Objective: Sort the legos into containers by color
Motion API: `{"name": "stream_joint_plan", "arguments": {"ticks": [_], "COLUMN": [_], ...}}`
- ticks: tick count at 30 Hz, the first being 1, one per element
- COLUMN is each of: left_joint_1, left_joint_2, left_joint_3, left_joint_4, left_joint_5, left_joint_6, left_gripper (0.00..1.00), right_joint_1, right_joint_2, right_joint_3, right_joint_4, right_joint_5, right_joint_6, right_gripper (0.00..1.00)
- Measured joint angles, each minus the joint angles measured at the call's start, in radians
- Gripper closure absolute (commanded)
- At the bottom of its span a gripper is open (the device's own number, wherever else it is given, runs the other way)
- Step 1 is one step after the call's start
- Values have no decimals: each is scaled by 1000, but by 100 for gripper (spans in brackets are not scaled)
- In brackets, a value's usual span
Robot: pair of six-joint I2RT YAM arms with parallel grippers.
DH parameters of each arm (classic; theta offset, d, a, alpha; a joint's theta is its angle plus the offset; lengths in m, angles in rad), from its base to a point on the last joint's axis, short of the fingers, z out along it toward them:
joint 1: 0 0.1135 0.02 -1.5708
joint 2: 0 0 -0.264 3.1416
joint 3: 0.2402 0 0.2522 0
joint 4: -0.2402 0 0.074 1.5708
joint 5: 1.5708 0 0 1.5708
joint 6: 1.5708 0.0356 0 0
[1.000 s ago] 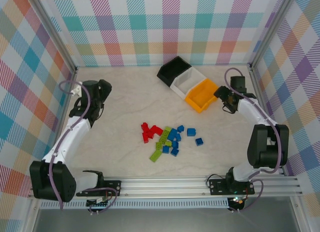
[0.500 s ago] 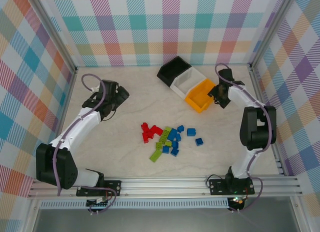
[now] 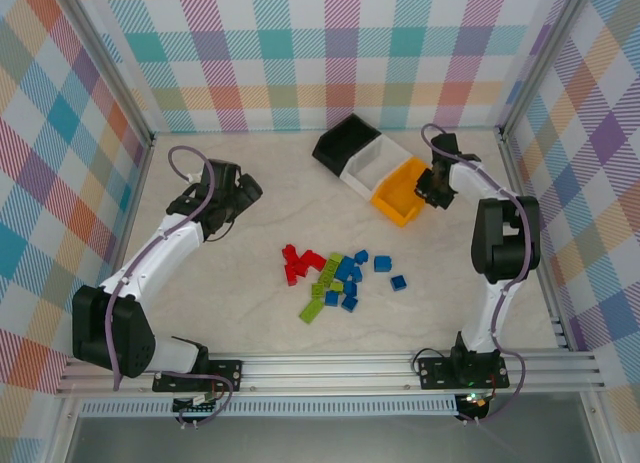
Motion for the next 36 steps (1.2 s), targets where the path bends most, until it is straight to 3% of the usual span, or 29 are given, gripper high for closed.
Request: {"name": "stream_joint_plan", "arguments": {"ticks": [2,12,17,28,30,31,32,36], "left_joint_1": [0,0,0,-8,-8,-8,-8,-8], "left_joint_2": [2,2,-1,-11,-13,-13,-13,-13], "left_joint_3": [11,36,36,36,36,36,36,36], "left_joint_4": [-18,-41,-44,-67,-67,-67,-67,-67], "left_joint_5": [0,8,19,22,22,22,22,23], "left_joint_6": [5,16,21,41,43,43,46,46], "left_gripper": [0,0,0,0,0,0,0,0], "right_joint_1": [-6,53,99,155,155,154,154,154], "right_joint_2": [16,80,118,218,218,218,218,218], "right_joint_3": [26,139,221,328,331,332,333,349], "right_joint_4": [-21,-78,-93,-127,-132,-134,-136,-134], "right_joint_5": [-14,-49,-126,-180,-176,-176,-172,-184], "right_joint_6": [-62,-250,-364,-429,-429,-429,-428,-421], "right_gripper": [100,100,100,100,96,87,69,45]}}
